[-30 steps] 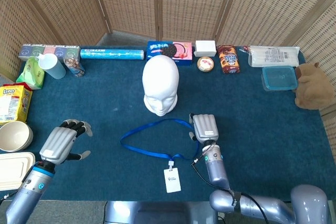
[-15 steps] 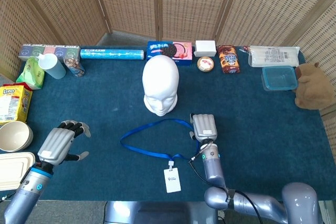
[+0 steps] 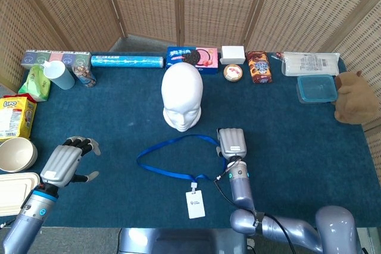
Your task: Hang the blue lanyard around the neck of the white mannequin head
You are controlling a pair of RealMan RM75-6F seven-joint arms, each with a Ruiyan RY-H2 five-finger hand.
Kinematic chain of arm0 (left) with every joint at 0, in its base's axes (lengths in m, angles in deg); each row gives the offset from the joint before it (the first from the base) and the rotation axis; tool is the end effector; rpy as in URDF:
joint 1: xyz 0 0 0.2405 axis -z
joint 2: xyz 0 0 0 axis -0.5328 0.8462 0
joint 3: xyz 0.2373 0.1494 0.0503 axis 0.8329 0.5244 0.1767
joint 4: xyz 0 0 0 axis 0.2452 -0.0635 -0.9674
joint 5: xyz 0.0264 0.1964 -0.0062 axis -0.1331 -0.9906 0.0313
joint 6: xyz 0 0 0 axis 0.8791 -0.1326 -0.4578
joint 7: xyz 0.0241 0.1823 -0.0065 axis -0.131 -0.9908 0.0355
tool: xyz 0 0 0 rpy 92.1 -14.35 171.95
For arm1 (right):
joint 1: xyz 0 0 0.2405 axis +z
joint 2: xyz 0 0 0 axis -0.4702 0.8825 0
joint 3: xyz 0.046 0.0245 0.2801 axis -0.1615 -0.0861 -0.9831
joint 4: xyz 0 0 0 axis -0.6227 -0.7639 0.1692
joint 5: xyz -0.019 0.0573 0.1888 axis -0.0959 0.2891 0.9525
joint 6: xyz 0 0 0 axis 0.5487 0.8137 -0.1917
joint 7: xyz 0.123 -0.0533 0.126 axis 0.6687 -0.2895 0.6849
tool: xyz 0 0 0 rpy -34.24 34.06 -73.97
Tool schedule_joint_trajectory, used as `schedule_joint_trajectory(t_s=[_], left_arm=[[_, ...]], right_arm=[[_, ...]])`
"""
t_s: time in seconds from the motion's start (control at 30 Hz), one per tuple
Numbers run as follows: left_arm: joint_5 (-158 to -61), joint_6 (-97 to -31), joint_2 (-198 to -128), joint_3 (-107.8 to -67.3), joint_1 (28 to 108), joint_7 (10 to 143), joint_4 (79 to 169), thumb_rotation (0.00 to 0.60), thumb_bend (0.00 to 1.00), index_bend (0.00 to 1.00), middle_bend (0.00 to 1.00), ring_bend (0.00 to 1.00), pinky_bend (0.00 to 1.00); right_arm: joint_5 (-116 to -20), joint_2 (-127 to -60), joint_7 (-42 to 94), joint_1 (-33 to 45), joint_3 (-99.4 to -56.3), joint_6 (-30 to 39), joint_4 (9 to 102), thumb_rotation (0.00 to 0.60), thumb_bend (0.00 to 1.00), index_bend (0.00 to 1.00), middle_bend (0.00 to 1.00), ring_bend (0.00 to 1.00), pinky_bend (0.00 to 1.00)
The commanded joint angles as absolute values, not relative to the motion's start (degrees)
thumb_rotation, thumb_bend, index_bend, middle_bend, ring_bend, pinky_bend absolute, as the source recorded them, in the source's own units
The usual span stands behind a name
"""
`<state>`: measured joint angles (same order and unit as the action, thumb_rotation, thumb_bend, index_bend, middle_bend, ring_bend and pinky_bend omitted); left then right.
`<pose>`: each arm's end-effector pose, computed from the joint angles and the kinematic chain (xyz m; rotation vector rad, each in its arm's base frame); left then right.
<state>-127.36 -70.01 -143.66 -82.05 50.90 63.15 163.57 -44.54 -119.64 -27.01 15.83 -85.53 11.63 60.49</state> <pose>-0.2280 0.2691 0.1160 -1.6703 -1.0562 -0.9506 -0.1519 -0.3892 -0.0844 1.5805 -0.9869 0.6389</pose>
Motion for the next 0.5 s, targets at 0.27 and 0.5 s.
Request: schedule_joint_trajectory(t_s=[0.27, 0.5], left_arm=[[-127.41, -70.21, -143.69, -81.92, 50.87, 63.41, 163.34, 0.596, 0.18, 0.42, 0.33, 0.28, 0.2], [-127.52, -70.39, -143.84, -81.73, 50.76, 63.82, 163.03, 0.597, 0.18, 0.42, 0.33, 0.28, 0.2]], right_arm=[[-43.54, -119.68, -27.92, 16.25, -85.41, 11.28, 59.98, 0.563, 0.41, 0.5, 0.95, 1.0, 1.0], [-42.74, -119.89, -28.89, 16.7, -85.37, 11.3, 59.86, 0.562, 0.44, 0.53, 0.95, 1.0, 1.0]])
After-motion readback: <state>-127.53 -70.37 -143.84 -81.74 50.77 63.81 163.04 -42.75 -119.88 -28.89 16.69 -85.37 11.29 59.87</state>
